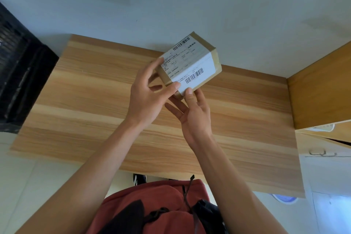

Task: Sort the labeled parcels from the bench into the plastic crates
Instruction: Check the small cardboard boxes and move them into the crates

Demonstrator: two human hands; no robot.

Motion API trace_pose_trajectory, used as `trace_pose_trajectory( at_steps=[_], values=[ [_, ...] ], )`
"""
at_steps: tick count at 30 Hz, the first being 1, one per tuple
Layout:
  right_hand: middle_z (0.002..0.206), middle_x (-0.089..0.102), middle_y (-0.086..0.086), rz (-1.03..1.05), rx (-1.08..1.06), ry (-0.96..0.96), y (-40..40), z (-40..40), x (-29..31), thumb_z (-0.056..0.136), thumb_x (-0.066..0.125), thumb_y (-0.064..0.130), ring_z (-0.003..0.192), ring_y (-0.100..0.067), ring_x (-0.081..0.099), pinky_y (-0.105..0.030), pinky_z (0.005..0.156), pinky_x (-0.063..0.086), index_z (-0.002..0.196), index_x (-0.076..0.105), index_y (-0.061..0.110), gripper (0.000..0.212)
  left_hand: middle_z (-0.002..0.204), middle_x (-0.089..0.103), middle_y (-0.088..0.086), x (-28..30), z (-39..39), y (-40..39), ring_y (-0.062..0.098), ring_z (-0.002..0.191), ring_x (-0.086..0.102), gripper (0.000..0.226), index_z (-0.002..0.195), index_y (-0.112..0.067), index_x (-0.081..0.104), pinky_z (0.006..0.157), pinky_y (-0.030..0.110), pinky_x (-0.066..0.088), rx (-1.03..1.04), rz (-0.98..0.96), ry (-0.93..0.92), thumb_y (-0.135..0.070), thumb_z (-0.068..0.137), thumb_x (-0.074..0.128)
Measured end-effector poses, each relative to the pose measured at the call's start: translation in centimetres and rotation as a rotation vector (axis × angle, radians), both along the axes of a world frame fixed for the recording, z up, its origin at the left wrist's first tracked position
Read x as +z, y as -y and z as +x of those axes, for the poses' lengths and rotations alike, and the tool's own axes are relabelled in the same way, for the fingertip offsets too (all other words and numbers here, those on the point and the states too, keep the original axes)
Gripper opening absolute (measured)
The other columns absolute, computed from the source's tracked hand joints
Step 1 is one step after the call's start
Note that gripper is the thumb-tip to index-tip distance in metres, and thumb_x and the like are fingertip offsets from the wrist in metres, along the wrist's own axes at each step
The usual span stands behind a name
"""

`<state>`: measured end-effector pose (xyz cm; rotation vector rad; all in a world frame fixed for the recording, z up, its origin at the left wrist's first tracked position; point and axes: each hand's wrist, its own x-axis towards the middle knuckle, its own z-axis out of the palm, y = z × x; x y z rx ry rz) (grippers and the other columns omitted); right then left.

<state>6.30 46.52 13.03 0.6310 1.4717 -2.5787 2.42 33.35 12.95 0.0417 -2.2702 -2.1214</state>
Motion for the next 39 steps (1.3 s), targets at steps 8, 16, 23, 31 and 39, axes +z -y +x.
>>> trace_pose_trajectory(
  at_steps=[8, 16, 23, 31, 39],
  values=[
    [0.153, 0.051, 0.001, 0.329, -0.089, 0.004, -3.3, -0.6, 0.1, 0.104, 0.061, 0.035, 0.127, -0.016, 0.064, -0.044, 0.097, 0.060, 0.161, 0.034, 0.029, 0.063, 0.145, 0.050, -0.006, -0.1, -0.2, 3.2, 0.012, 0.136, 0.051, 0.078, 0.144, -0.026, 0.058, 0.096, 0.042, 0.059, 0.014, -0.267, -0.140, -0.033, 0.072, 0.088],
    [0.129, 0.070, 0.009, 0.571, 0.071, -0.122, -4.5, -2.2, 0.9, 0.104, 0.061, 0.038, 0.115, -0.006, 0.068, -0.041, 0.093, 0.062, 0.149, 0.055, 0.021, 0.048, 0.162, 0.038, 0.003, 0.4, 0.5, 3.7, 0.014, 0.147, 0.042, 0.080, 0.143, -0.013, 0.059, 0.106, 0.041, 0.054, -0.127, -0.399, -0.272, -0.007, 0.071, 0.094],
    [0.121, 0.075, 0.007, 0.525, 0.039, -0.198, -3.5, -2.3, 1.6, 0.105, 0.062, 0.027, 0.115, -0.011, 0.070, -0.041, 0.097, 0.060, 0.136, 0.065, 0.020, 0.032, 0.161, 0.043, -0.002, 0.5, 1.7, 2.8, 0.011, 0.146, 0.044, 0.086, 0.156, -0.019, 0.043, 0.102, 0.037, 0.056, 0.107, -0.300, -0.203, -0.019, 0.083, 0.087],
    [0.127, 0.072, 0.004, 0.519, 0.086, -0.333, -0.6, -1.8, 1.6, 0.106, 0.060, 0.024, 0.124, -0.017, 0.065, -0.042, 0.101, 0.058, 0.132, 0.061, 0.033, 0.027, 0.139, 0.064, -0.004, 0.2, 4.7, 2.5, 0.015, 0.134, 0.057, 0.062, 0.149, -0.014, 0.051, 0.096, 0.033, 0.059, 0.265, -0.039, -0.059, -0.019, 0.093, 0.077],
    [0.124, 0.073, 0.010, 0.606, 0.326, -0.407, 6.7, -0.7, 0.9, 0.105, 0.063, 0.022, 0.122, -0.012, 0.064, -0.021, 0.091, 0.054, 0.139, 0.062, 0.019, 0.035, 0.126, 0.071, -0.010, 0.9, 8.6, 8.6, 0.003, 0.120, 0.065, 0.038, 0.134, -0.023, 0.060, 0.095, 0.019, 0.054, 0.610, -0.039, -0.019, -0.007, 0.099, 0.065]
  ],
)
